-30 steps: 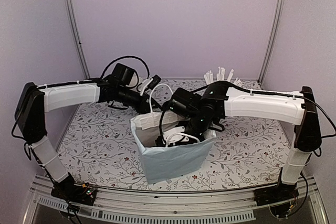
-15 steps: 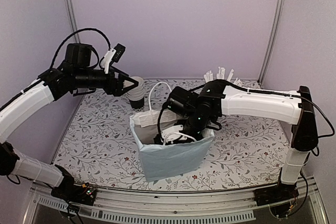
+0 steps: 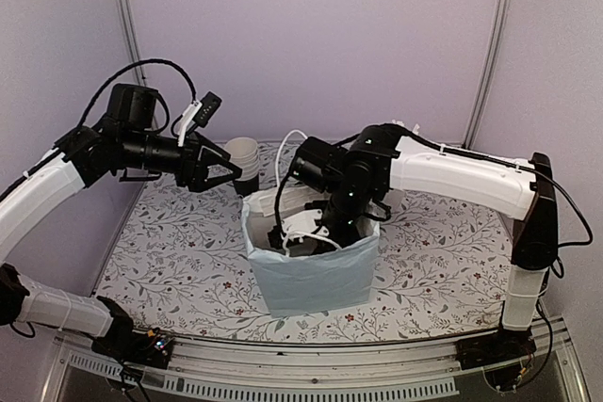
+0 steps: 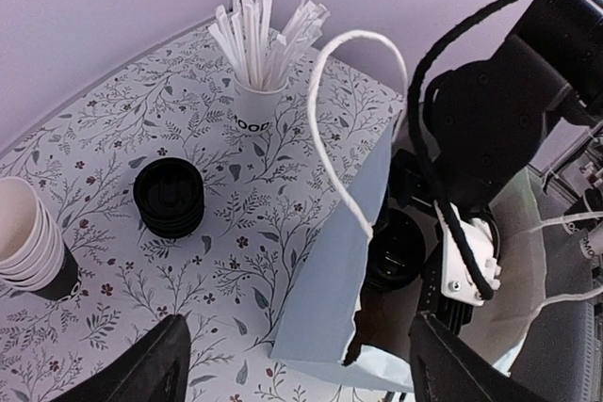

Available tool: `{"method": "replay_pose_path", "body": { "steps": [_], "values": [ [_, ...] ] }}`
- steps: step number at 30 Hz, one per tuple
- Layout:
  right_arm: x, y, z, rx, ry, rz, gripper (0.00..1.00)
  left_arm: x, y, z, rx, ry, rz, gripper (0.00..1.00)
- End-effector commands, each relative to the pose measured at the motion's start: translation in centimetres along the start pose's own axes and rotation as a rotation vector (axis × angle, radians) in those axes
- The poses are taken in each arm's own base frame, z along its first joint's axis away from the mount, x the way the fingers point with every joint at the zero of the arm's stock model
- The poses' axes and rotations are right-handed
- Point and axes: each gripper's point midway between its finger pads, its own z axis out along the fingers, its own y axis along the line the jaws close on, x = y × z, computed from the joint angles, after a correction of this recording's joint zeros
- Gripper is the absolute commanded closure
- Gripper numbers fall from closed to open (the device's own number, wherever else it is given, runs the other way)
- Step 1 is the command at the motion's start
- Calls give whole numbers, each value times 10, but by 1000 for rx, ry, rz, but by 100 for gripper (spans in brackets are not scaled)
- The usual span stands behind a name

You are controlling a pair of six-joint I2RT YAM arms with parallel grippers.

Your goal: Pack the takeout coffee

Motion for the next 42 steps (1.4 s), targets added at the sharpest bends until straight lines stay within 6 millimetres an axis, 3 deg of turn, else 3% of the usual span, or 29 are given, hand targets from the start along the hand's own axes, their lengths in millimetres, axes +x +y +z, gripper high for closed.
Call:
{"method": "replay_pose_path", "body": {
  "steps": [1,7,10,15,19,20,26,30,32,42],
  "values": [
    [-10,-1,-29,19,-62,-13,1,8,-16,14,77,20,7,19],
    [-13,-1,-39,37,-93,-34,1,12,-37,51,147,80,57,22],
    [-13,0,-39,36,-102,-38,1,11,-43,65,179,105,69,28],
    [-11,4,-40,37,-114,-48,1,13,-38,77,164,138,54,50],
    [-13,8,-47,43,-150,-69,1,13,-43,82,196,137,42,74],
    [-15,8,-48,46,-161,-77,1,12,-44,84,205,138,40,76],
    [-28,2,-74,96,-224,-116,1,8,-54,93,231,143,48,76],
    [-35,-5,-100,170,-265,-158,1,6,-61,98,238,145,61,56],
    [-35,-7,-108,199,-276,-183,1,8,-64,102,237,153,67,53],
    [-23,-1,-156,330,-324,-261,1,11,-58,126,215,193,80,58]
  ]
}}
